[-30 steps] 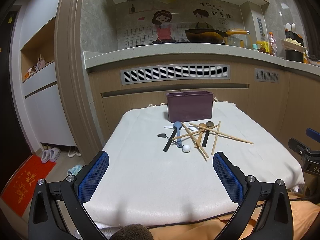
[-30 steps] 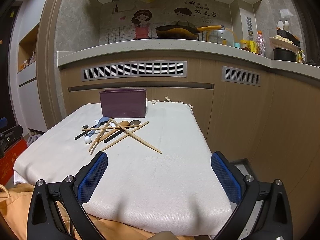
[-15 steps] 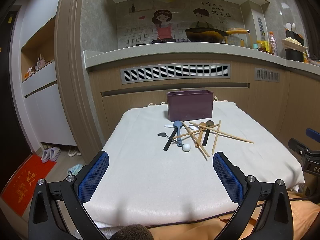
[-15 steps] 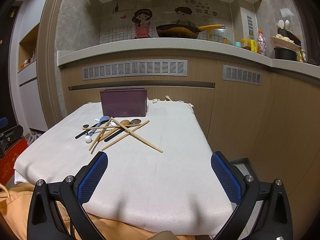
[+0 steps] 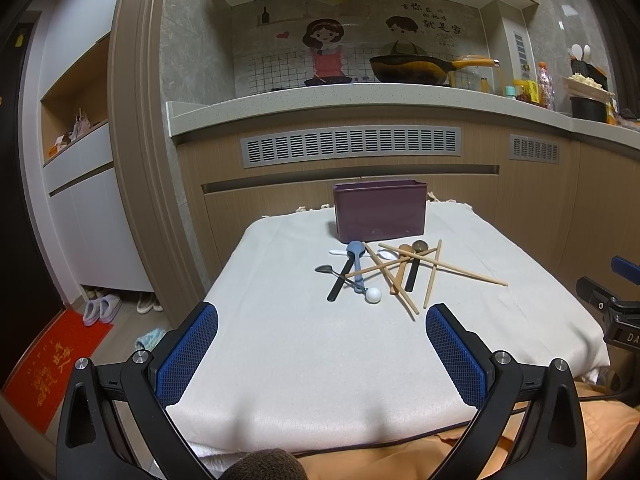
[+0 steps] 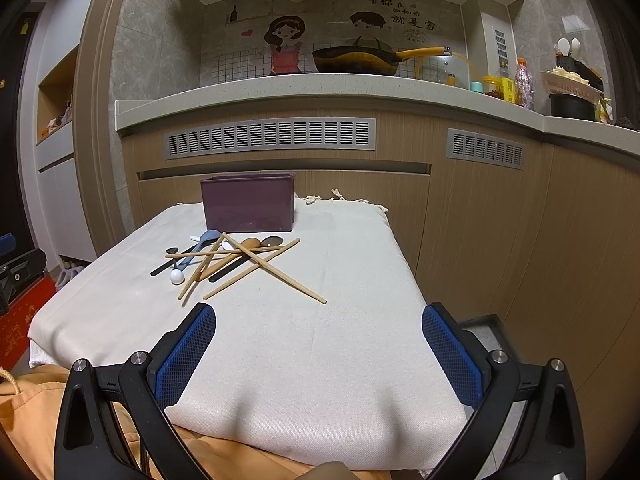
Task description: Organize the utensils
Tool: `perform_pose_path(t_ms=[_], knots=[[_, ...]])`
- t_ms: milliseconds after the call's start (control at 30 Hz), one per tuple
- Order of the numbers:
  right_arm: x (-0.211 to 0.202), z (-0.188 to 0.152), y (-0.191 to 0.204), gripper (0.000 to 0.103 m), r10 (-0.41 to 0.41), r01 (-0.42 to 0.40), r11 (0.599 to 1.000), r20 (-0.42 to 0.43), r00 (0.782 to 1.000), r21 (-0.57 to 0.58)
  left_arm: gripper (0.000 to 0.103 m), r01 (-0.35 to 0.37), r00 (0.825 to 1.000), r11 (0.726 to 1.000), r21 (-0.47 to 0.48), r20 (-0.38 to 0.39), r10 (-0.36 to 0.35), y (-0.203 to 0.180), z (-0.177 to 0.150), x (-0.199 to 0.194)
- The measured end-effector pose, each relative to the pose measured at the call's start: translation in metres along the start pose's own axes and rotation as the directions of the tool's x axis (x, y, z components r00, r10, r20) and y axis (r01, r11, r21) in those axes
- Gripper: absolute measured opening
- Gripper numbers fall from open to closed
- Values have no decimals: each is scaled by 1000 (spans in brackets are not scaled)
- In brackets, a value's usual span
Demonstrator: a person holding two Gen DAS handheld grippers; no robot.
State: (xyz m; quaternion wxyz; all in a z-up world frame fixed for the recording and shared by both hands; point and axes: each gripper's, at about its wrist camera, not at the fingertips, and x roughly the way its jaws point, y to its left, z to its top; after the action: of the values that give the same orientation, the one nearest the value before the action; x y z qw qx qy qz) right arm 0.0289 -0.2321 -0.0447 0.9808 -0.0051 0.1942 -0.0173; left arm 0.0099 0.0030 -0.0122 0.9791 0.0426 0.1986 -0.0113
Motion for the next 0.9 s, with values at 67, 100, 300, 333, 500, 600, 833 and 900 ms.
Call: perform_pose_path(t_ms=[67, 100, 300, 333, 500, 600, 833, 900], knots=[[1, 1, -1, 103, 5, -5, 1000, -3, 1000, -4, 103, 6, 1000, 1000, 16, -4, -6, -1, 0, 1], [2, 1, -1, 103, 7, -7, 1000, -3, 1000, -5, 103, 8, 1000, 1000, 24, -5, -8, -2, 1, 2], [13, 7, -4, 103, 6, -6, 1000, -26, 1000, -14, 103, 25, 1000, 999, 34, -15, -25, -3, 13, 16], [14, 9, -5, 103, 0, -1, 1000, -22, 1000, -18, 103, 31, 999, 999, 30, -18, -31, -2, 16, 19], [20, 18, -4, 103, -31, 31, 999, 13, 999, -38, 103, 47, 999, 999, 16, -27, -46, -3, 29, 30], [29, 28, -4, 103, -35, 36, 998, 15, 999, -51, 103, 47, 998, 999, 8, -30, -46, -5, 38, 42], [52, 54, 1, 103, -23, 25, 996, 27, 999, -84, 103, 47, 994, 999, -28, -97, -49, -4, 52, 83], [63, 61, 3, 103, -8, 9, 996, 13, 1000, -90, 103, 60, 989, 998, -36, -135, -65, -3, 54, 102]])
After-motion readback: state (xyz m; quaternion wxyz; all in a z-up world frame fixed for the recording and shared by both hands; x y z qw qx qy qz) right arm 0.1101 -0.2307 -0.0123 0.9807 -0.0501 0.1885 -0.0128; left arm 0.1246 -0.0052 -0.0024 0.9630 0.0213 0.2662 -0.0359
